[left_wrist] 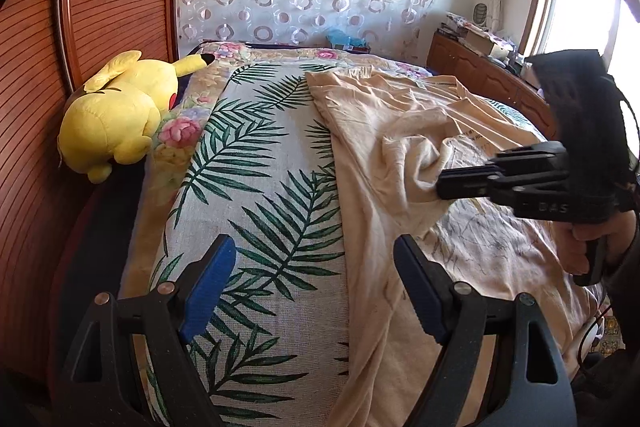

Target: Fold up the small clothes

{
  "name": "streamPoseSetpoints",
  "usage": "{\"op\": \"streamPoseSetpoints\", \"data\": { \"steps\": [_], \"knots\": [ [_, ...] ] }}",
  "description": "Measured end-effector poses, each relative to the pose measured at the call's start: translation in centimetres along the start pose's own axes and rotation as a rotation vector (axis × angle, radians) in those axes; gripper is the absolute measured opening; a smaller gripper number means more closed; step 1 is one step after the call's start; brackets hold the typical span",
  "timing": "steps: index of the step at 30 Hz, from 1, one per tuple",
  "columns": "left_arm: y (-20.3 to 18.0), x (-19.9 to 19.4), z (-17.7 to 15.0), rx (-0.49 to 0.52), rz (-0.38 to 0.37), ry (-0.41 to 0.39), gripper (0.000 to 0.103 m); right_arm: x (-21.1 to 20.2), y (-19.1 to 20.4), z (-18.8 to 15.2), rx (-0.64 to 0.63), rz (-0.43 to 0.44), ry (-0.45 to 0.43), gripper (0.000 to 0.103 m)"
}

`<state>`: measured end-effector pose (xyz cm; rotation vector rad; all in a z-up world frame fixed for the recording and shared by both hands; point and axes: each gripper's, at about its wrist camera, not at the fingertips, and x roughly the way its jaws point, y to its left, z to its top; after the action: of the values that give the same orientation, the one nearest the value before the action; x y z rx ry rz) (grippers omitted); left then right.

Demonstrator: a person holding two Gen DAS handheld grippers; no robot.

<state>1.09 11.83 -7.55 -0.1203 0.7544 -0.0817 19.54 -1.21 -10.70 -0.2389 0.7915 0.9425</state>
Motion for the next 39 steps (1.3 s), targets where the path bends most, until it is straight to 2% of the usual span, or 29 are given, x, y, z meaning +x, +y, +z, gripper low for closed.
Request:
{"op": "streamPoseSetpoints", "data": {
  "steps": [9,12,14,15,19,22,28,34,39],
  "knots": [
    [-0.5,0.2,-0.1,0.013,-0.007,0.004,0.082,-3.8,0.3,-4.2,0.027,-0.013,-0.04,0.008],
    [-0.6,0.2,0.0,0.014,-0.007,0.005,0.082,-4.7,0.3,-4.4,0.036,-0.035,-0.033,0.008],
    [-0.7,0.2,0.0,0.014,-0.008,0.003,0.082,-4.8,0.3,-4.7,0.03,-0.063,-0.033,0.019],
    [-0.7,0.2,0.0,0.015,-0.008,0.003,0.082,-5.4,0.3,-4.8,0.03,-0.067,-0.034,0.022],
    [-0.9,0.2,0.1,0.017,-0.009,0.003,0.082,-6.0,-0.8,-4.0,0.054,-0.089,-0.059,0.023],
    [-1.1,0.4,0.0,0.016,-0.014,0.005,0.082,-5.5,-2.3,-2.8,0.076,-0.113,-0.082,0.023],
    [-1.4,0.6,0.0,0.021,-0.021,0.011,0.082,-2.2,-5.4,-0.9,0.147,-0.16,-0.043,0.023],
    [-1.6,0.6,-0.2,0.025,-0.027,0.014,0.082,-0.1,-3.6,-0.2,0.099,-0.136,-0.02,0.023],
    [-1.5,0.7,-0.2,0.022,-0.026,0.017,0.082,1.0,-2.5,0.3,0.017,-0.189,0.01,0.023]
  ]
}}
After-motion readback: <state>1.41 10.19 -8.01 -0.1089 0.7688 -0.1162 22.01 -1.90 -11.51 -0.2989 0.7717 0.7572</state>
